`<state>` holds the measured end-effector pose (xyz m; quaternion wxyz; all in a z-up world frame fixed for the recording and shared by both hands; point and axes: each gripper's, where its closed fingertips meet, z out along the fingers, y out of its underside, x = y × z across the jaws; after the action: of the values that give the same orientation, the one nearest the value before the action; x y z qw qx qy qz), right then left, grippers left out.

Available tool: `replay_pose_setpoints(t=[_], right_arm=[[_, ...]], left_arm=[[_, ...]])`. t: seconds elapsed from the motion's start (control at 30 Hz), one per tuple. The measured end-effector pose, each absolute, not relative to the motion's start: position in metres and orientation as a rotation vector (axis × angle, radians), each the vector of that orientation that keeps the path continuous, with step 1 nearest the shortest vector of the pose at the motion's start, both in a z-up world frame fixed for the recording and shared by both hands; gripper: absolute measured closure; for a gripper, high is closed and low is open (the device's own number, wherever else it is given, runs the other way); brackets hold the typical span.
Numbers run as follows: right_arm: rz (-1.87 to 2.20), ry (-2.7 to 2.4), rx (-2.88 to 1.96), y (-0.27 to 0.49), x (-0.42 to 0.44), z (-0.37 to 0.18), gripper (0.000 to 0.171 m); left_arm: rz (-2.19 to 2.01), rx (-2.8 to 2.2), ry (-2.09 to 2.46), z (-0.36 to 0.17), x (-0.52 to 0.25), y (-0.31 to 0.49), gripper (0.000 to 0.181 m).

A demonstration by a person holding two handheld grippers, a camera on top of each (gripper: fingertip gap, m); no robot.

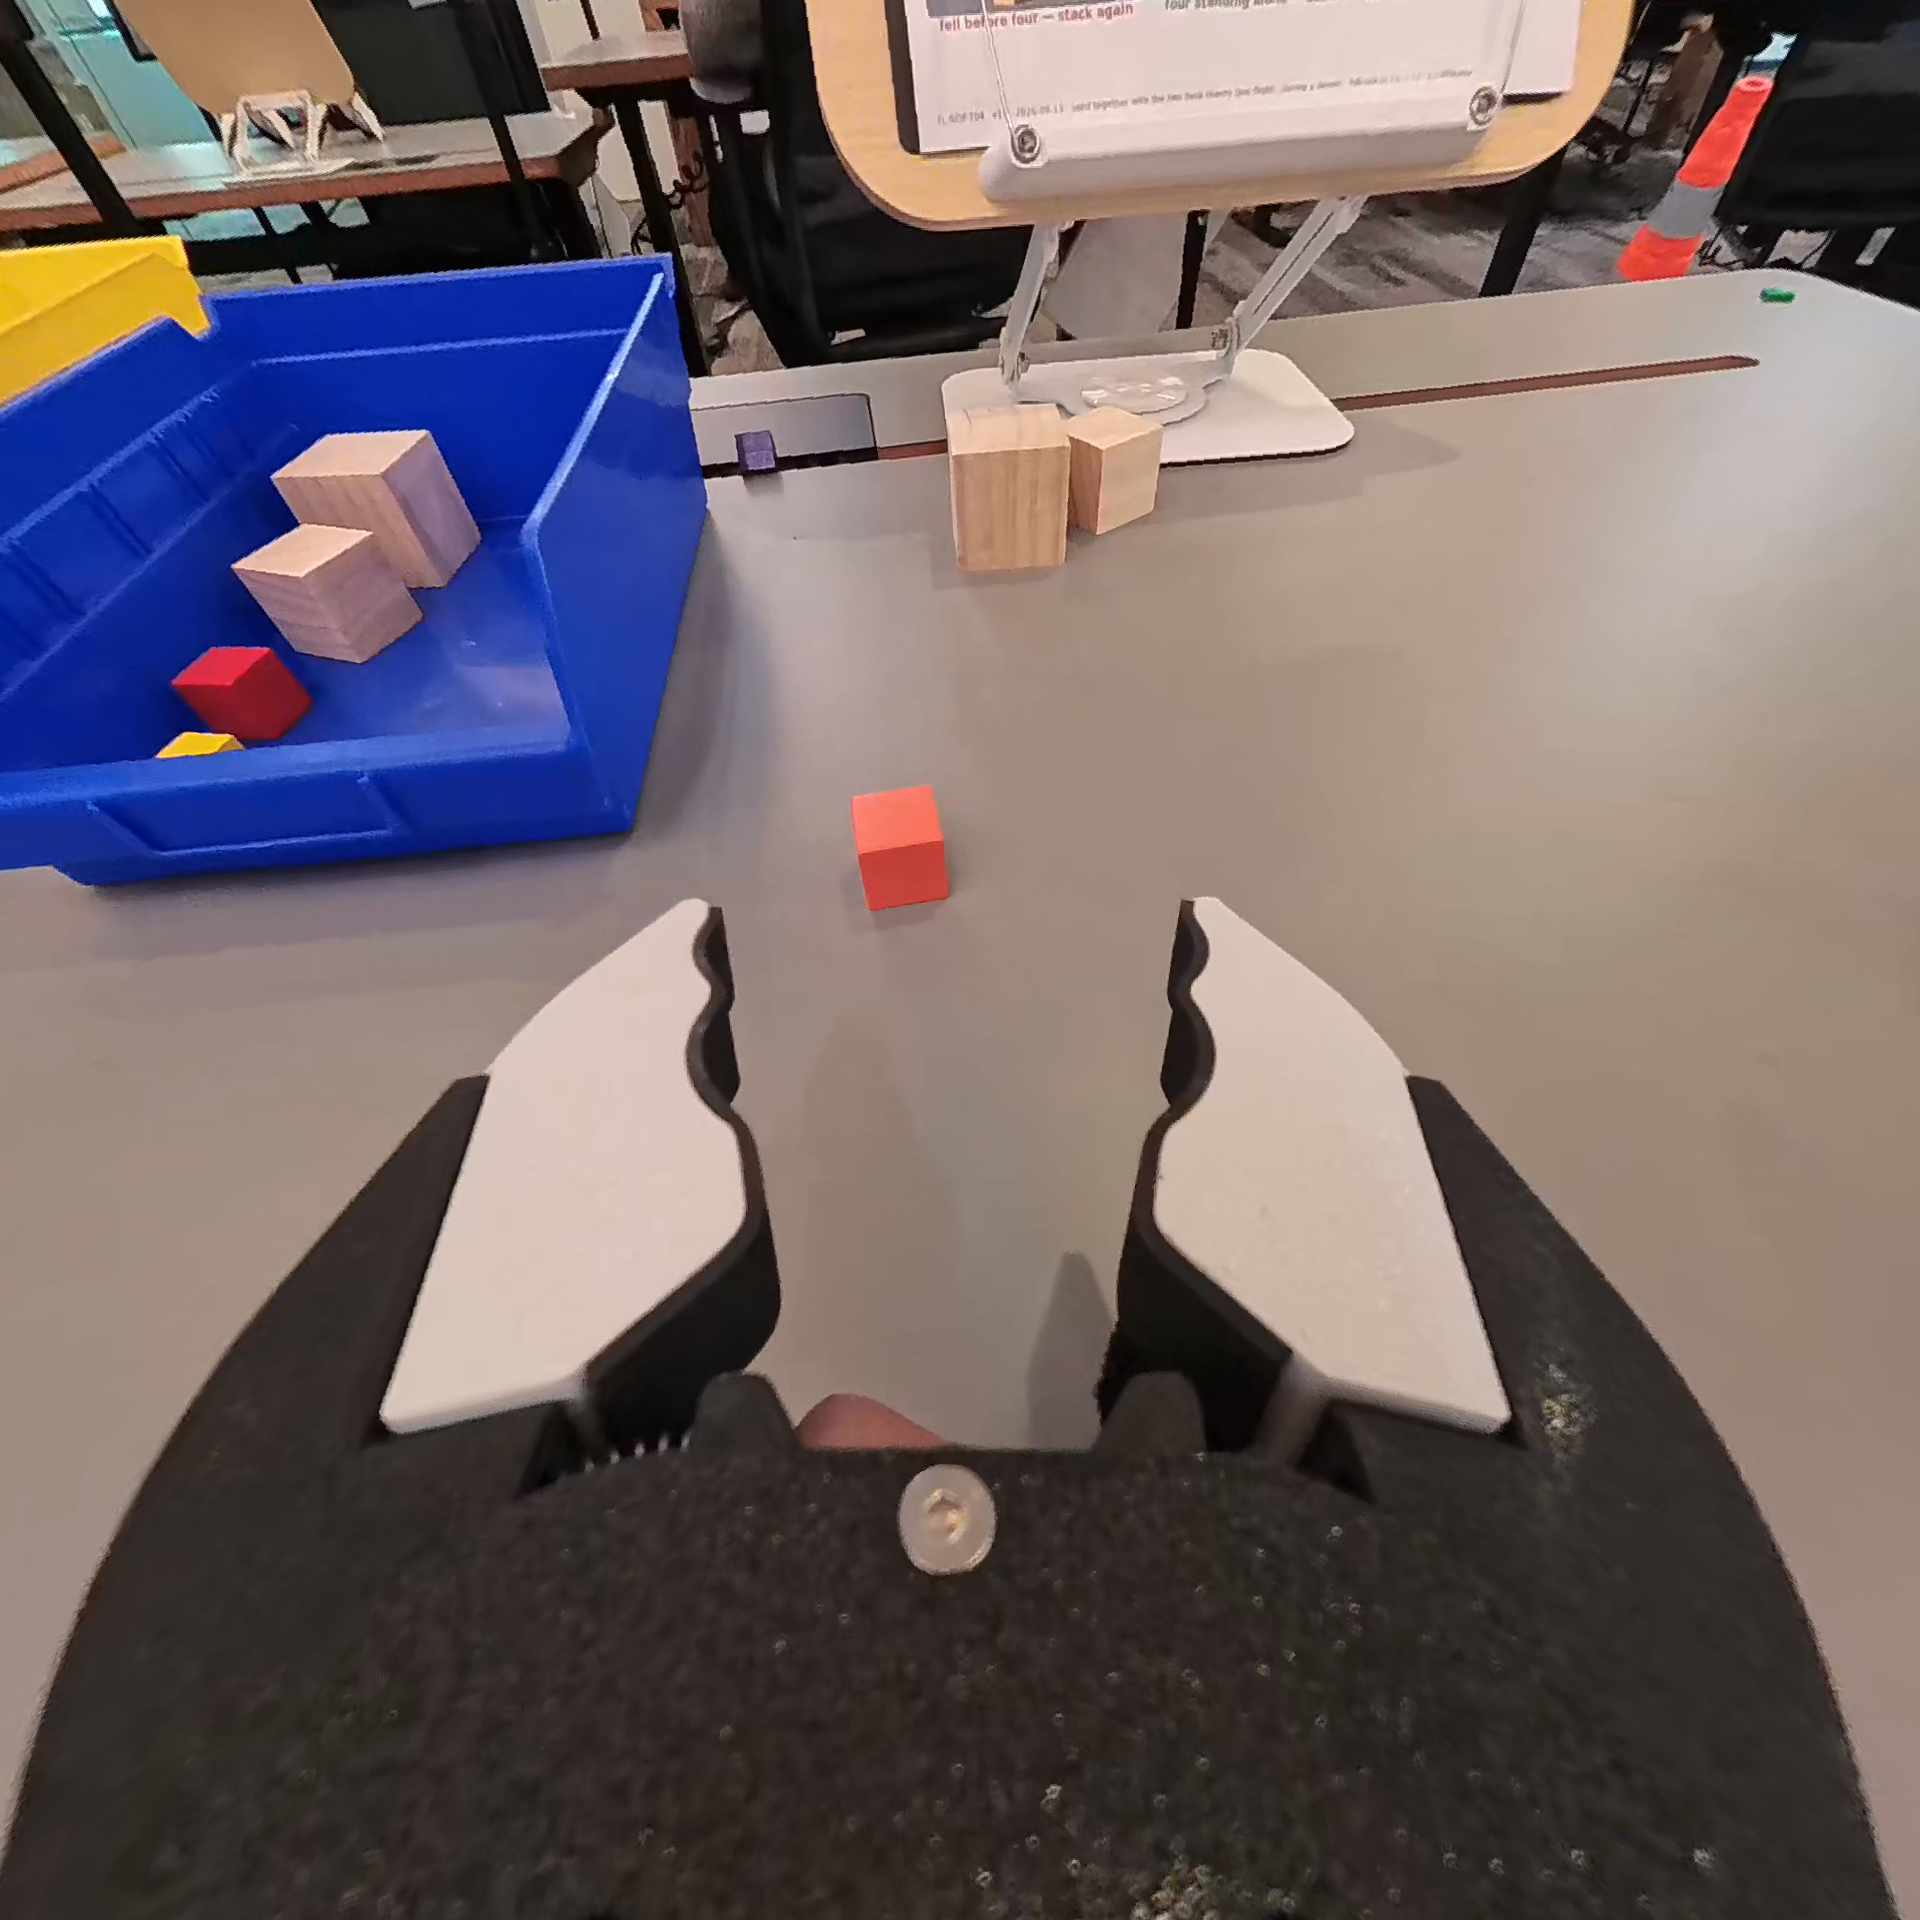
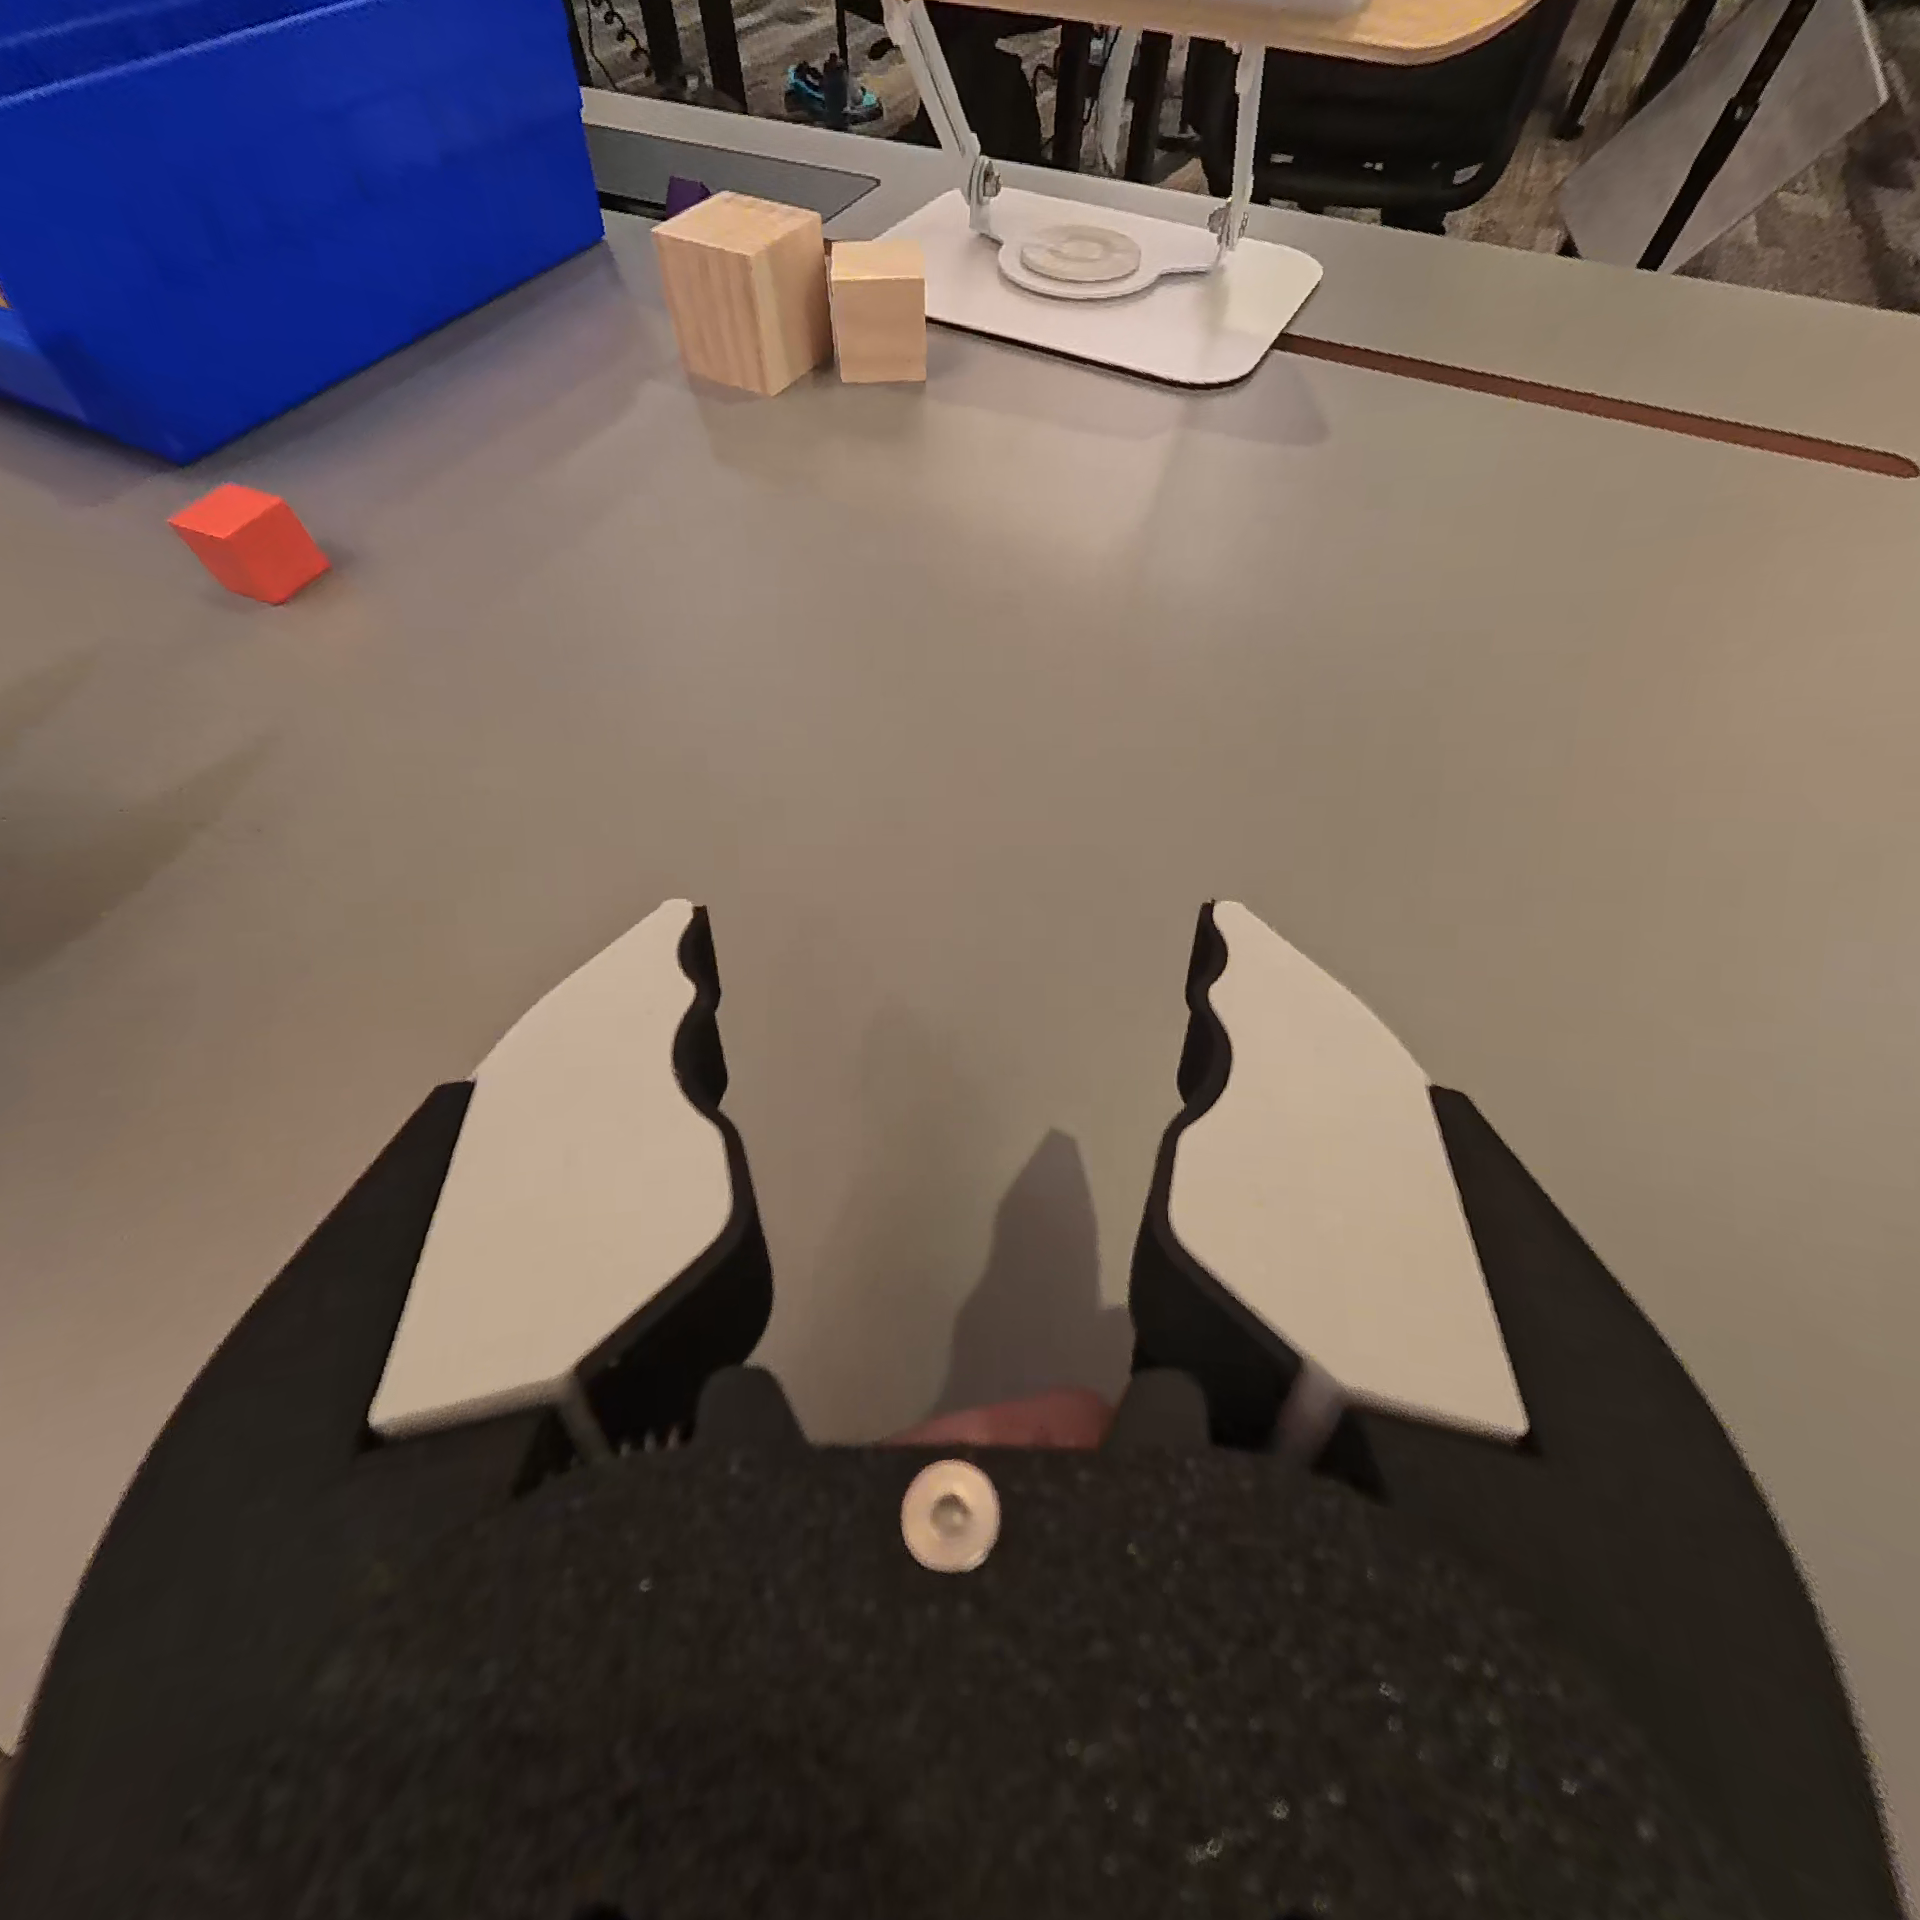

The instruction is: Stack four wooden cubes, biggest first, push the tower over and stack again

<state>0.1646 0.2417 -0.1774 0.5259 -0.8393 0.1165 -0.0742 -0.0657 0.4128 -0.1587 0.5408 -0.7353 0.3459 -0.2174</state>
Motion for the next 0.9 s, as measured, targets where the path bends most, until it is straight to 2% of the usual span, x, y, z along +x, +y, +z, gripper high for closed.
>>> replay_pose_setpoints(t=[0.5, 0.77, 0.9], right_arm=[[-0.16, 0.277, -2.037, 0.243, 0.164, -0.187, 0.086], [-0.133, 0.28, -2.029, 0.241, 0.165, -0.185, 0.087], [-0.103, 0.279, -2.024, 0.241, 0.164, -0.183, 0.088]], left_arm=[[-0.488, -1.812, 0.779, -0.162, -0.051, 0.418, 0.103], [-0.505, -1.733, 0.882, -0.109, 0.03, 0.443, 0.101], [-0.421, -1.842, 0.914, -0.117, 0.082, 0.493, 0.095]])
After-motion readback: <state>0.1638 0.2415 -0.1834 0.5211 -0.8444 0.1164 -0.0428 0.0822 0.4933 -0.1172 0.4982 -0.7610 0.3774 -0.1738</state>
